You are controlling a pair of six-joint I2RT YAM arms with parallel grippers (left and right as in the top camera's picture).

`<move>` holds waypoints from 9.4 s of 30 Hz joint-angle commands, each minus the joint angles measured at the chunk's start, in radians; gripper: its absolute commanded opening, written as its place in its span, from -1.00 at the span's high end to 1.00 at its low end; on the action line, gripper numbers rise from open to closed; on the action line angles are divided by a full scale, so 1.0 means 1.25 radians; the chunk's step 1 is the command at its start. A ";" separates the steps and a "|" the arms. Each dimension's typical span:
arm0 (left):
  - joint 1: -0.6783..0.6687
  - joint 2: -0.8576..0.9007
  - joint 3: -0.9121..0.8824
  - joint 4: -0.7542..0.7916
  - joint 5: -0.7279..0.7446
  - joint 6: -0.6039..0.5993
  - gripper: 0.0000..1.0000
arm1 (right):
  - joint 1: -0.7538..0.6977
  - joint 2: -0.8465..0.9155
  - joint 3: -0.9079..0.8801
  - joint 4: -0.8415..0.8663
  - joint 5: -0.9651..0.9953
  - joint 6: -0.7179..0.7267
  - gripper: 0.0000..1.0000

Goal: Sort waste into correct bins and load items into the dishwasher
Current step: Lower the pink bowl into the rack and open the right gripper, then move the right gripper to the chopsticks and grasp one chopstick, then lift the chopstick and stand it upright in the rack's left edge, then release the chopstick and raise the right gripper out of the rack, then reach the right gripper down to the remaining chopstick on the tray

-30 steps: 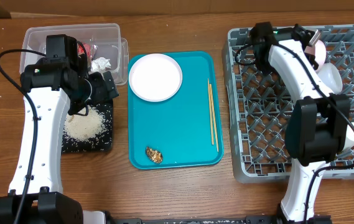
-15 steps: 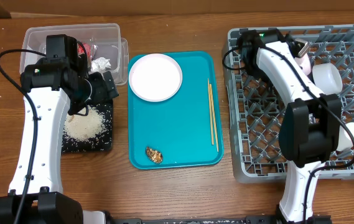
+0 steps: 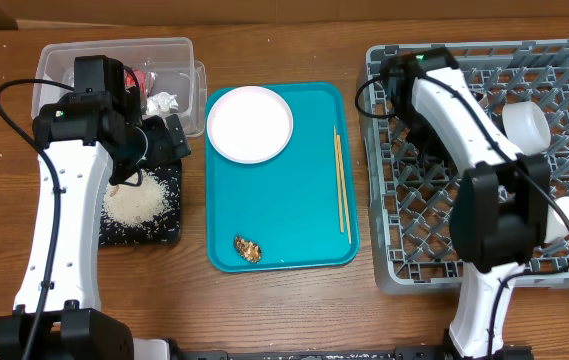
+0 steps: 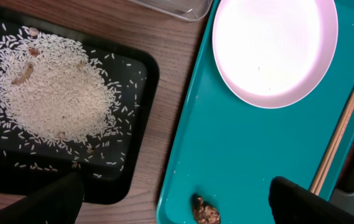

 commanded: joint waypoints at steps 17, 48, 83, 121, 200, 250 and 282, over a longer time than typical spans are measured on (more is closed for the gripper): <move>-0.002 -0.013 0.015 -0.002 0.001 -0.010 -1.00 | 0.003 -0.273 -0.034 0.118 -0.485 -0.369 -0.29; -0.005 -0.013 0.015 -0.012 0.001 -0.010 -1.00 | 0.257 -0.140 -0.101 0.266 -0.575 -0.456 -0.52; -0.005 -0.013 0.015 -0.012 0.001 -0.002 -1.00 | 0.266 0.048 -0.277 0.404 -0.626 -0.431 -0.32; -0.005 -0.013 0.015 -0.012 0.001 -0.002 -1.00 | 0.265 0.019 -0.253 0.334 -0.601 -0.376 0.92; -0.005 -0.013 0.015 -0.014 0.001 -0.005 -1.00 | 0.096 -0.344 -0.488 0.315 -0.476 -0.629 0.92; -0.006 -0.013 0.015 -0.017 0.001 0.002 -1.00 | 0.101 -0.422 -0.197 0.256 -0.531 -0.622 -0.08; -0.006 -0.013 0.015 -0.017 0.000 0.001 -1.00 | 0.260 -0.002 -0.205 0.393 -0.598 -0.518 -0.24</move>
